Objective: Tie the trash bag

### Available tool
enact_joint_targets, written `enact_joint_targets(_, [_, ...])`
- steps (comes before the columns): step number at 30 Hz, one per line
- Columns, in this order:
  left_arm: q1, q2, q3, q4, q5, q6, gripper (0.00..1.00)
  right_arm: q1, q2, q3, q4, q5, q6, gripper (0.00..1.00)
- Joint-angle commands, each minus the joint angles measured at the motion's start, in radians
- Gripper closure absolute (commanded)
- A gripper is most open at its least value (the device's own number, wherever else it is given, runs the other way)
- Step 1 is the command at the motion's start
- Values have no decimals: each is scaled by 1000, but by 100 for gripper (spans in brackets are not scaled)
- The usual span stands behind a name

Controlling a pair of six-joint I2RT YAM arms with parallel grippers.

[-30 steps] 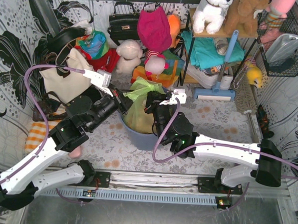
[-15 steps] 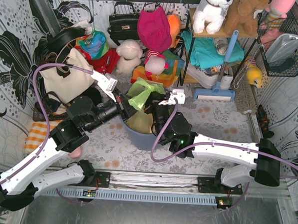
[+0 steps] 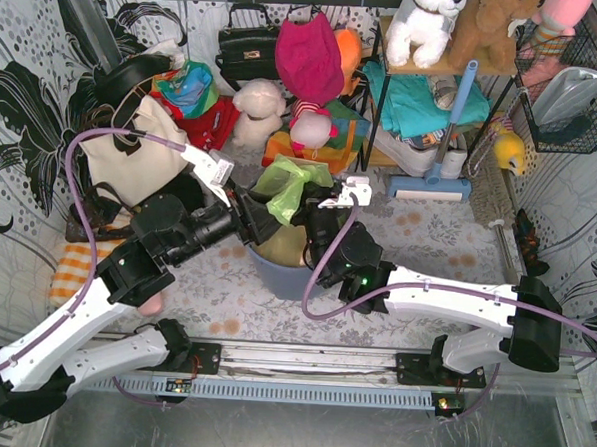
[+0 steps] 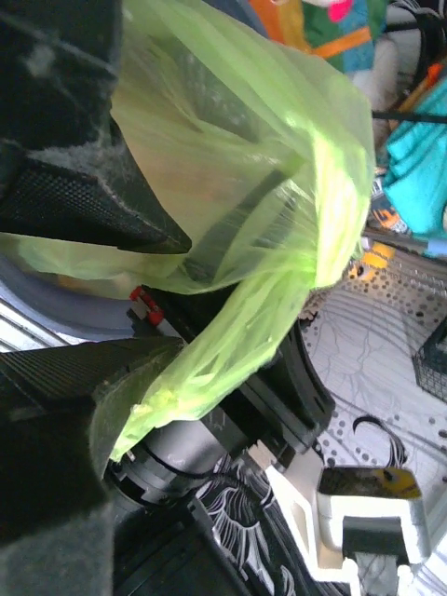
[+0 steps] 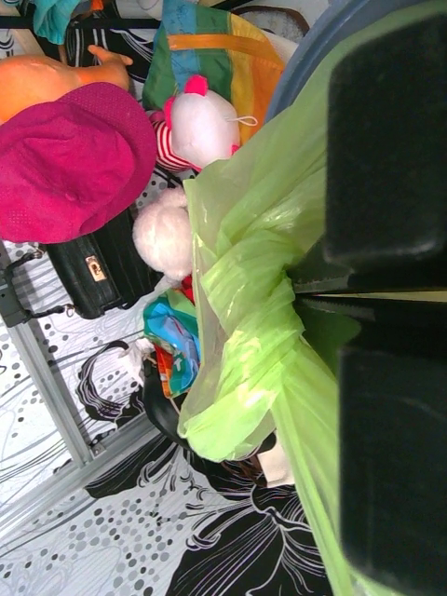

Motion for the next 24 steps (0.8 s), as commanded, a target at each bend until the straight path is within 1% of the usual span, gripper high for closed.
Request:
enact_joint_targets(1, [-8,-35,14,-32,-178,-3,50,-8,-28,38,-31,-14,62,100])
enact_joint_targets(3, [-7,-53,15,-25,-247,-6,48,-8,-35,38,-45,-16,76,100])
enact_joint_targets(5, [-8,-68,11,-7,-285,-7,46,-8,-40,40,-51,-17,81,100])
enact_joint_targets(10, [-8,-105,-15,60,-289,-7,45,-8,-45,48,-77,-18,94,100])
enact_joint_targets(15, [-8,-55,1,-4,-314,-18,47,-8,-52,53,-85,-25,109,100])
enact_joint_targets(17, [-6,-32,-4,-19,-289,-20,48,-8,-56,58,-95,-28,119,100])
enact_joint_targets(20, [-7,-13,-30,3,-211,-22,47,-8,-66,64,-116,-32,133,100])
enact_joint_targets(24, [-7,9,-59,65,-159,-32,42,-7,-79,66,-135,-36,155,100])
